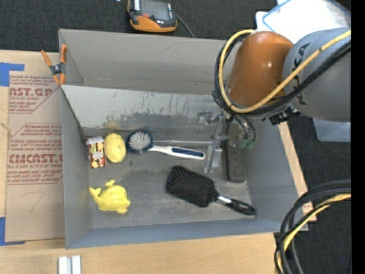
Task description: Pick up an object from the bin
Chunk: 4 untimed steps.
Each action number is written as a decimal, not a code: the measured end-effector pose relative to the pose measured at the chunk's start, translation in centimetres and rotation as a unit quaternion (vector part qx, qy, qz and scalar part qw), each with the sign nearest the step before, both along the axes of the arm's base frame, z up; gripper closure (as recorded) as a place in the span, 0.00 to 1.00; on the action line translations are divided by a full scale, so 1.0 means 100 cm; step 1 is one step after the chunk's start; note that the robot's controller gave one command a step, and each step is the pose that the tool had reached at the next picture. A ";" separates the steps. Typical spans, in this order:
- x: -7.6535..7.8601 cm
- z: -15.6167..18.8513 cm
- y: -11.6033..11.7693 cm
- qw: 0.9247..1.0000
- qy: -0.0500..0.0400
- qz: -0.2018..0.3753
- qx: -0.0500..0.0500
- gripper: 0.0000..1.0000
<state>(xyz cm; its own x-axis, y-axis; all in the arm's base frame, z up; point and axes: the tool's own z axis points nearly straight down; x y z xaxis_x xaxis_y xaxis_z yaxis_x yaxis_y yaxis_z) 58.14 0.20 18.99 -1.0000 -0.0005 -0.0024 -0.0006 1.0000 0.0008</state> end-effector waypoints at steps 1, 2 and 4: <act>0.000 0.000 0.000 1.000 0.000 0.000 0.000 0.00; -0.010 -0.073 0.002 0.997 -0.002 -0.080 0.001 0.00; -0.016 -0.118 0.021 0.998 0.003 -0.060 0.001 0.00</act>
Offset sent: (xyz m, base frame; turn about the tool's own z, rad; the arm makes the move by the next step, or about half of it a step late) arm -0.0124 0.0015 -0.0817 0.1762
